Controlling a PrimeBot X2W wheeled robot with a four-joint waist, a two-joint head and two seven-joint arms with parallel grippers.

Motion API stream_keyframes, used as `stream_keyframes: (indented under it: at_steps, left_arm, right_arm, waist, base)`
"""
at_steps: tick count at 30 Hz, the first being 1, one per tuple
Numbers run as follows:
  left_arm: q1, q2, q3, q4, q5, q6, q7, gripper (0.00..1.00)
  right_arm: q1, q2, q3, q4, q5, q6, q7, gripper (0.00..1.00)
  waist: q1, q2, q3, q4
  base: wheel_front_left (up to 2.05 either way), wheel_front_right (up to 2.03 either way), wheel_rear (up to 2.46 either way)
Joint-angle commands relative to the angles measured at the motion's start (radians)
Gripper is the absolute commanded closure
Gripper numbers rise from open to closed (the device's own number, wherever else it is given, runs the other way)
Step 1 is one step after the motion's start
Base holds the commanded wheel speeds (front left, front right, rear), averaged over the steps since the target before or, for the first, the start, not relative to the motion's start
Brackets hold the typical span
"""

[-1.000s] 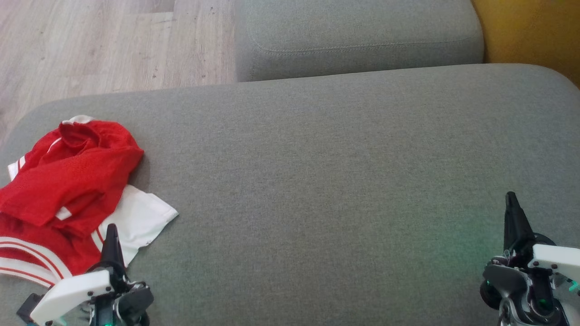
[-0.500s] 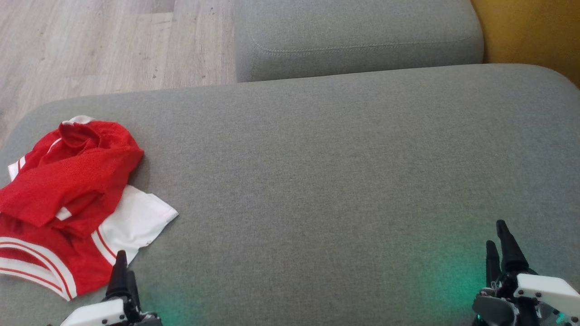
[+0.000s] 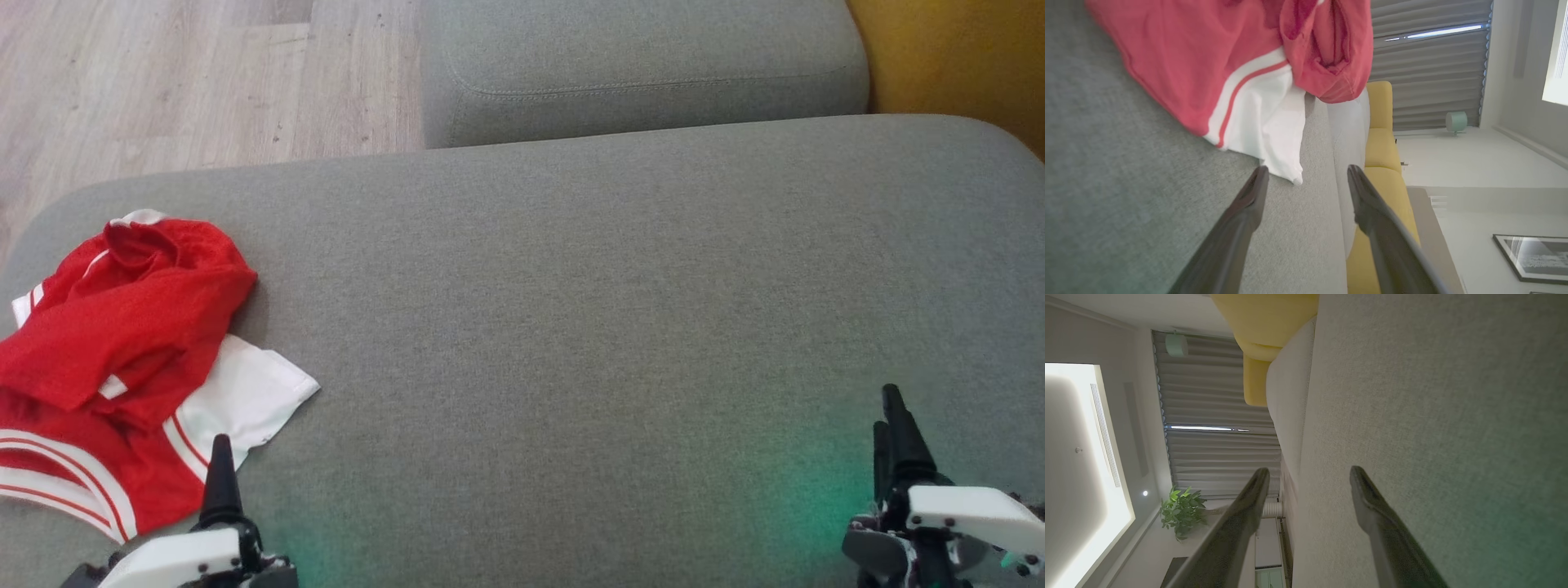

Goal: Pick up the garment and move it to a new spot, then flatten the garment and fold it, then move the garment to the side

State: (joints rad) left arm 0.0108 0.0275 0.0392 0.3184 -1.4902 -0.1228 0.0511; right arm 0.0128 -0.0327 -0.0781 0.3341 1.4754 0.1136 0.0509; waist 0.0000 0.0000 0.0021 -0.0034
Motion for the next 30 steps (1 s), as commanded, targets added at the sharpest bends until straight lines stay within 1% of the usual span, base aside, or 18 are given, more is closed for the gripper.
stream_keyframes:
  at_steps: [1,3,4,5,6,8,9,10,16,22,30]
  left_arm:
    - [-0.043,0.01,0.0,-0.044,0.05,0.006,-0.011,0.0]
    - [-0.044,0.01,-0.006,-0.052,0.083,0.014,-0.017,0.0]
    - [-0.043,0.01,-0.011,-0.054,0.096,0.018,-0.02,0.33]
    - [-0.042,0.01,-0.018,-0.055,0.108,0.021,-0.023,0.9]
    - [-0.042,0.01,-0.024,-0.056,0.12,0.023,-0.025,1.0]
    - [-0.042,0.01,-0.034,-0.057,0.148,0.031,-0.031,1.0]
    - [-0.043,0.011,-0.038,-0.059,0.159,0.035,-0.034,0.7]
    - [-0.043,0.011,-0.043,-0.061,0.175,0.038,-0.037,0.0]
    - [-0.047,0.011,-0.07,-0.077,0.286,0.063,-0.055,0.0]
    - [-0.048,0.012,-0.093,-0.094,0.368,0.078,-0.07,0.0]
    - [-0.049,0.013,-0.127,-0.118,0.497,0.1,-0.094,0.0]
  right_arm:
    - [-0.041,-0.008,0.016,-0.038,-0.033,0.003,-0.013,0.0]
    - [-0.042,-0.008,0.023,-0.038,-0.057,0.003,-0.019,0.0]
    - [-0.043,-0.008,0.026,-0.039,-0.07,0.004,-0.022,0.0]
    - [-0.043,-0.008,0.027,-0.041,-0.081,0.004,-0.024,0.0]
    - [-0.044,-0.008,0.029,-0.044,-0.093,0.004,-0.027,0.0]
    - [-0.046,-0.009,0.036,-0.052,-0.124,0.004,-0.033,0.0]
    - [-0.047,-0.009,0.041,-0.056,-0.143,0.004,-0.036,0.0]
    - [-0.048,-0.01,0.048,-0.06,-0.164,0.004,-0.039,0.0]
    - [-0.048,-0.013,0.064,-0.079,-0.29,0.005,-0.057,0.0]
    - [-0.047,-0.011,0.074,-0.089,-0.358,0.006,-0.072,0.0]
    - [-0.045,-0.011,0.105,-0.11,-0.482,0.007,-0.095,0.0]
  waist:
    - [0.0,0.0,0.0,0.0]
    - [0.0,0.0,0.0,0.0]
    - [0.0,0.0,0.0,0.0]
    - [0.0,0.0,0.0,-0.001]
    - [0.0,0.0,0.0,0.0]
    - [0.0,0.0,0.0,-0.001]
    - [0.0,0.0,0.0,-0.001]
    - [0.0,0.0,0.0,-0.001]
    - [0.0,0.0,0.0,-0.004]
    - [0.0,0.0,-0.001,-0.006]
    - [0.0,0.0,-0.006,-0.006]
  base:
    - [0.0,0.0,0.0]
    - [0.0,0.0,0.0]
    - [0.0,0.0,0.0]
    - [0.0,0.0,0.0]
    - [0.0,0.0,0.0]
    - [0.0,0.0,0.0]
    - [0.0,0.0,0.0]
    - [0.0,0.0,0.0]
    - [0.0,0.0,0.0]
    - [0.0,0.0,0.0]
    - [0.0,0.0,0.0]
